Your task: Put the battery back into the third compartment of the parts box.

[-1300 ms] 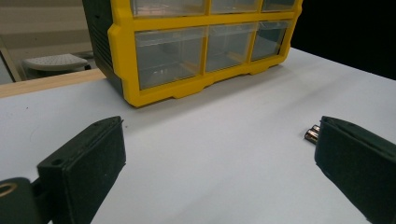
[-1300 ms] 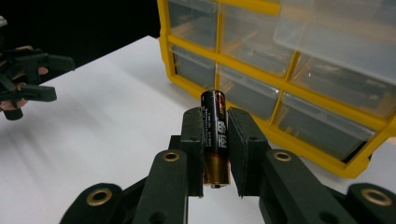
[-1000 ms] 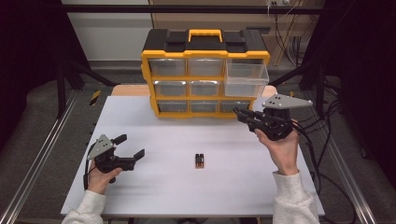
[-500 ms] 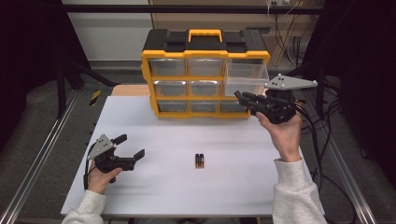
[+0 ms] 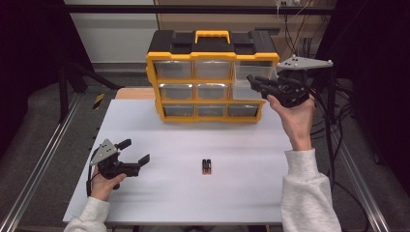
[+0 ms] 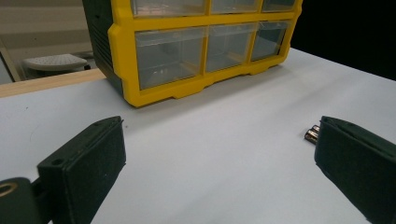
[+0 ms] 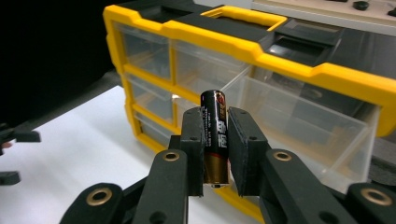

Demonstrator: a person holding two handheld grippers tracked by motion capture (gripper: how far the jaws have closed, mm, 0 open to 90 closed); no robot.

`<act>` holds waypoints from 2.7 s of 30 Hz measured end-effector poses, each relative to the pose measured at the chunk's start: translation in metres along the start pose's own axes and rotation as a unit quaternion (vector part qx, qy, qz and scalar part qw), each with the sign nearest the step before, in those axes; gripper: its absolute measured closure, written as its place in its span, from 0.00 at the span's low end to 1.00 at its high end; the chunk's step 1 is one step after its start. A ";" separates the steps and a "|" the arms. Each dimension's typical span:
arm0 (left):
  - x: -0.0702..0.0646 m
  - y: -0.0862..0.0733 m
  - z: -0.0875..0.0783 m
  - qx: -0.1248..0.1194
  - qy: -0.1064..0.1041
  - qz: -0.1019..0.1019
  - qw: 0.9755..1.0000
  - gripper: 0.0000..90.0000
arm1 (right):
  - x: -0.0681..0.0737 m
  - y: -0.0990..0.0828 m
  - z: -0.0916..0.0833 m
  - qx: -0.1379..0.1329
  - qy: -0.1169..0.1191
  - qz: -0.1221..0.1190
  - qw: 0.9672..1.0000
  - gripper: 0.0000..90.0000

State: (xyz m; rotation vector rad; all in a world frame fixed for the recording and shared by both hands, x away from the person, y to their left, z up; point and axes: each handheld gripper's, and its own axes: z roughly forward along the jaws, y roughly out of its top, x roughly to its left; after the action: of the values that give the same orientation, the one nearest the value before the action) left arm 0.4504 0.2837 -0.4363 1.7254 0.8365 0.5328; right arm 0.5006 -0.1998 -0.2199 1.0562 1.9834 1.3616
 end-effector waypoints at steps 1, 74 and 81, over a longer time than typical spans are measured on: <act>0.000 0.000 0.000 0.000 0.000 0.000 1.000 0.02 | -0.002 0.001 0.001 0.000 -0.002 0.001 1.000 0.86; 0.001 0.000 0.000 0.001 -0.001 -0.002 1.000 0.02 | -0.040 -0.008 0.016 -0.064 -0.046 0.040 0.996 0.16; 0.001 0.000 0.000 0.001 -0.001 -0.002 1.000 0.02 | -0.023 -0.022 0.008 -0.077 -0.050 0.024 0.995 0.04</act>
State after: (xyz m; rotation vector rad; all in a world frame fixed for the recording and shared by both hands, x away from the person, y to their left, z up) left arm 0.4511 0.2841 -0.4368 1.7252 0.8394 0.5286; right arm 0.5133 -0.2188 -0.2437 1.0840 1.7617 1.4335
